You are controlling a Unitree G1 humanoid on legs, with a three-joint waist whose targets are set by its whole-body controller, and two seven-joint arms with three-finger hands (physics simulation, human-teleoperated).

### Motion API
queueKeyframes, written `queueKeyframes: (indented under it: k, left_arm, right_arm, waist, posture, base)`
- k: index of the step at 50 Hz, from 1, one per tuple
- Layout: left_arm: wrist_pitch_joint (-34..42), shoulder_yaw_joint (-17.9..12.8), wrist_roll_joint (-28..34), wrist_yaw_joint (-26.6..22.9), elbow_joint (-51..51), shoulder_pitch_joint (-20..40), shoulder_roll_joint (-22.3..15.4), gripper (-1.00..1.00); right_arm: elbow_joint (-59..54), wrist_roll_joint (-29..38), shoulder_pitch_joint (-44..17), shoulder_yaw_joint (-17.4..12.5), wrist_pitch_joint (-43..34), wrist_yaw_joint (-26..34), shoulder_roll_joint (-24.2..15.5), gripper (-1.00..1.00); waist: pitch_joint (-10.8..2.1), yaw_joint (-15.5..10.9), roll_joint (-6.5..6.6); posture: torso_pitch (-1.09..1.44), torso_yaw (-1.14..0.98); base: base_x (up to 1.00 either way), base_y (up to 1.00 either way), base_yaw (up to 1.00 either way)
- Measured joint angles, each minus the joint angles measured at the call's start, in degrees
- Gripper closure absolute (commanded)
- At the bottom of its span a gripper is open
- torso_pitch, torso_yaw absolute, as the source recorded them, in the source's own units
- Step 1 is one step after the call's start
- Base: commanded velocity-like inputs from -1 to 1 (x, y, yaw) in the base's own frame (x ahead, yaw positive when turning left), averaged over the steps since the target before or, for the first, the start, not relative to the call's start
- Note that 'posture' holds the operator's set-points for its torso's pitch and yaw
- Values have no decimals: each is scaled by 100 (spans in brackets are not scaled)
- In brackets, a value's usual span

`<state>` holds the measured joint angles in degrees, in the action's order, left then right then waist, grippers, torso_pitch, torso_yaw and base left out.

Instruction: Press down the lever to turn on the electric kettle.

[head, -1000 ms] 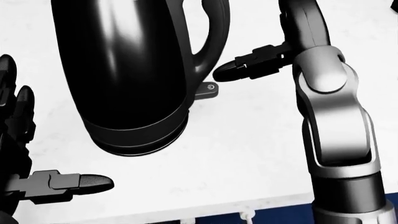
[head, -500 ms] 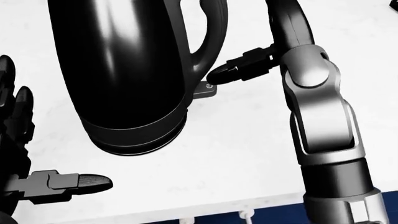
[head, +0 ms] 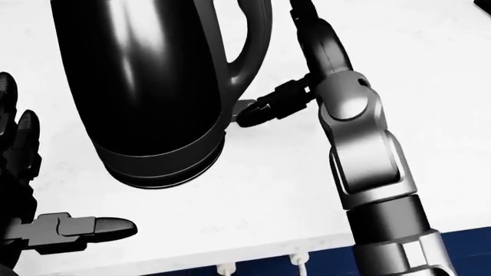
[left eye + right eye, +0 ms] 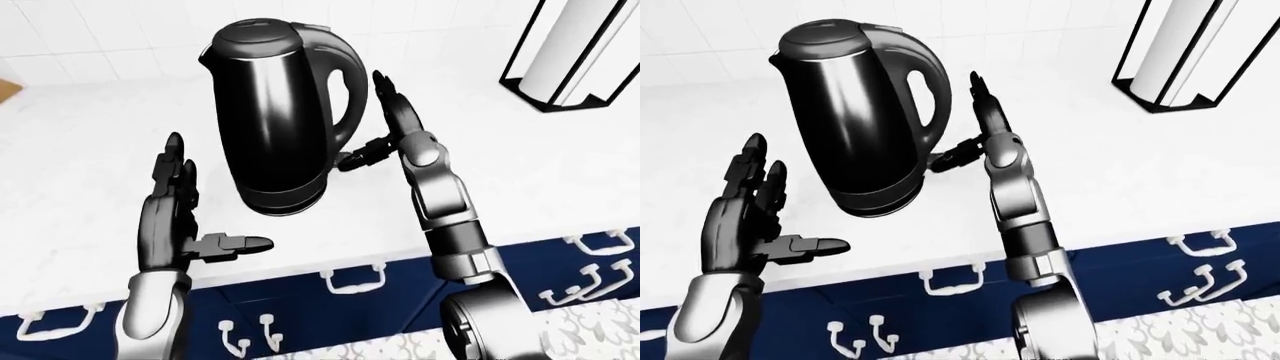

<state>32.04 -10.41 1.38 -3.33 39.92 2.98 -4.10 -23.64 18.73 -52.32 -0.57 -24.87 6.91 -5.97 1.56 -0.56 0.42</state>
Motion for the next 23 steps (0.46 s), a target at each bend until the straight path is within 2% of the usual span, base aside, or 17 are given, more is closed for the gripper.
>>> queueKeyframes:
  k: [4,23]
  left_arm:
    - [-34,20,-5,0,-15,-5,7,-100]
    - [2,2,-26,-4,66,-16,7,-100]
  right_arm:
    - [-14,21,-74,-93,-5,-33,-25,-100]
    - [-368,-13,-246,-60,155,-132,-37,-100]
  waist:
    - [-7,6,0]
    - [-37,2,-6]
  posture:
    - [0,0]
    - [0,0]
  base:
    - [0,0,0]
    - [0,0,0]
